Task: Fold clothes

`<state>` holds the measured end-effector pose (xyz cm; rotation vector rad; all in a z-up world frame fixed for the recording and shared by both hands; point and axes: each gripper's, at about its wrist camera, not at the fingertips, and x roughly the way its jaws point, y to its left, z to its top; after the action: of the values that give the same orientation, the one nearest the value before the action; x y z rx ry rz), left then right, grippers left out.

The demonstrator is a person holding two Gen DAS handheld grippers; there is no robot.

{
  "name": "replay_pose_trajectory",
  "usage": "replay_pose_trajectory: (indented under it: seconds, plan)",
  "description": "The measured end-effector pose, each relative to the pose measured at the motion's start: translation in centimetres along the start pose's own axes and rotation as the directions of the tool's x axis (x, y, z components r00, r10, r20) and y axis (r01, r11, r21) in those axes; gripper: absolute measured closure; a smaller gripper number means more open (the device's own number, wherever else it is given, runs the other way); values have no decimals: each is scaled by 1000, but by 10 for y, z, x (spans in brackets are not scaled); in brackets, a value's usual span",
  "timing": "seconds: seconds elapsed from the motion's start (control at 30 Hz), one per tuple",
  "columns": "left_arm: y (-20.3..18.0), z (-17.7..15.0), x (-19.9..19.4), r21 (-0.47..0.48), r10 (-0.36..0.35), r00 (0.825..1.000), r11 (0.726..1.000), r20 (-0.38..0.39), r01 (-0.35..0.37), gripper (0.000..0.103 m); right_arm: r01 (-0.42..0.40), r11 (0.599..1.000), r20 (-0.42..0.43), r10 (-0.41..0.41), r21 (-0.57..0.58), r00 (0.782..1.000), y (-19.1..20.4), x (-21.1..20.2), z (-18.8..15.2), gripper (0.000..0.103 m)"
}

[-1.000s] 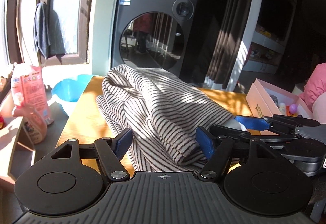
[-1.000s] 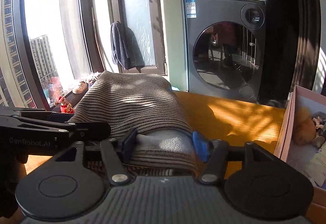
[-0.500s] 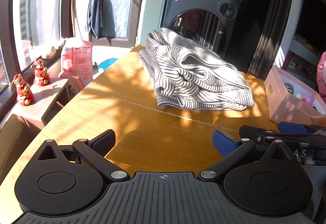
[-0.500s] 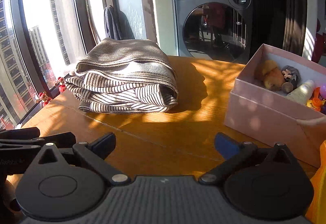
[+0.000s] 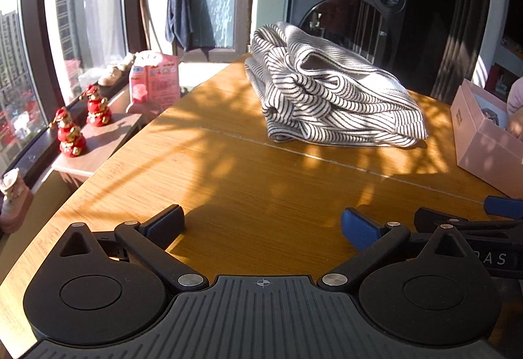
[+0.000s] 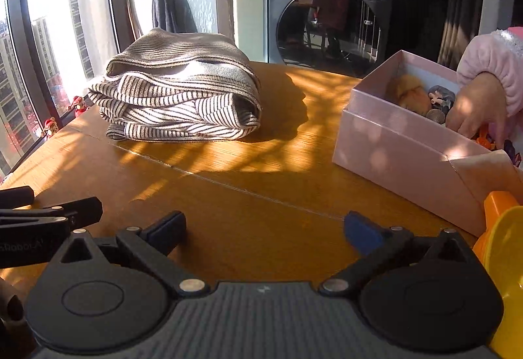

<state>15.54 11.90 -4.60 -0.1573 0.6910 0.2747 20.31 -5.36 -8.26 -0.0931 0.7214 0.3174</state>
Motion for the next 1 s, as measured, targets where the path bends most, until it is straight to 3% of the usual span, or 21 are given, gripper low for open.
replay_pose_trajectory:
  seconds: [0.3, 1.0]
  plan:
    - [-5, 0, 3, 33, 56, 998, 998, -19, -55, 0, -2, 1000, 1, 2, 2, 1000, -1, 1, 0, 0]
    - [-5, 0, 4, 25, 71, 997, 997, -13, -71, 0, -5, 1000, 1, 5, 1, 1000, 3, 1, 0, 0]
